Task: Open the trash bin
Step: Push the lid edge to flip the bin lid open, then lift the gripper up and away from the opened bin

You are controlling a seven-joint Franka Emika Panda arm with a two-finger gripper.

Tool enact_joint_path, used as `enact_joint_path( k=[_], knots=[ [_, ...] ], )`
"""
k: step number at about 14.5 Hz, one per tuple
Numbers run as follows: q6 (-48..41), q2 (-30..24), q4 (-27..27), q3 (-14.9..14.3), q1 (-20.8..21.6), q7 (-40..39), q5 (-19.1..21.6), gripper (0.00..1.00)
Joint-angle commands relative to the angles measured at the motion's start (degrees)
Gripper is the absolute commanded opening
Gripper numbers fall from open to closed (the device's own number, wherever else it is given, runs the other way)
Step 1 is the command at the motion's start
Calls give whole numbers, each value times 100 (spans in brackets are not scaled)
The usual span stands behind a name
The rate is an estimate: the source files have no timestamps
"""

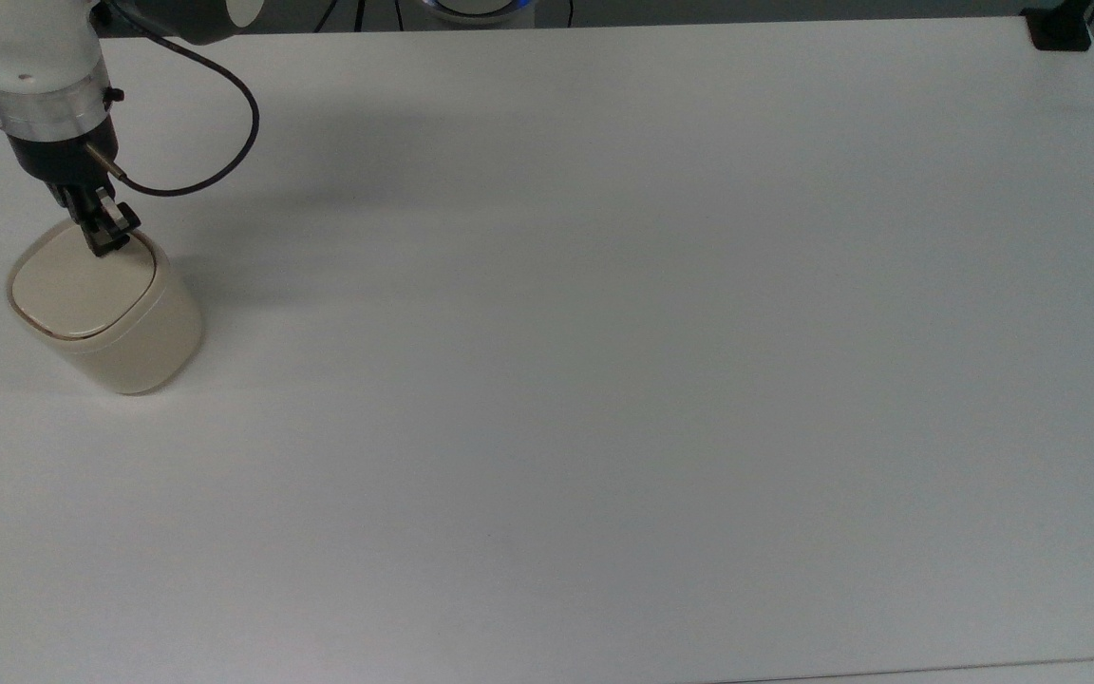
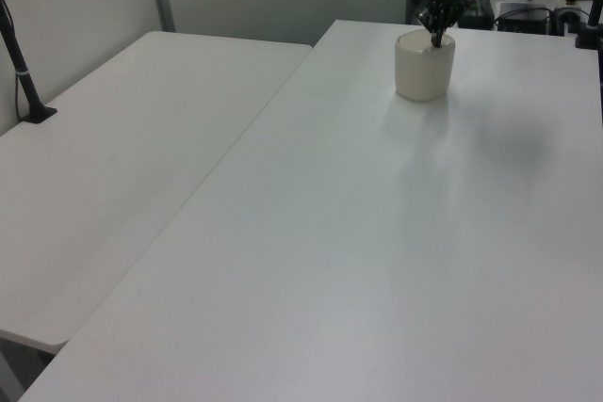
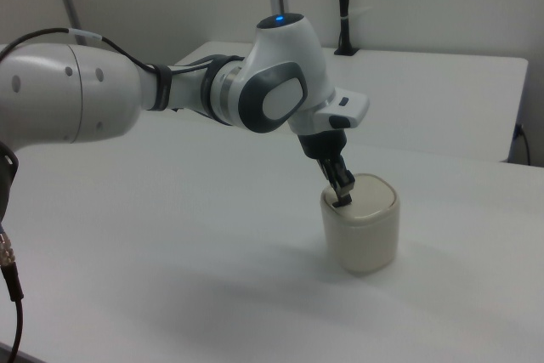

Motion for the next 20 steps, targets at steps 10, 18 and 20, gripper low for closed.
enact_joint_path(
  k=[10,18,20],
  knots=[
    [-853,-831,29,117,260,95,-68,21],
    [-2531,-1227,29,109,1614,-1219,605,100],
    [-3111,-1534,29,135,1633,-2160,1056,100]
  ],
)
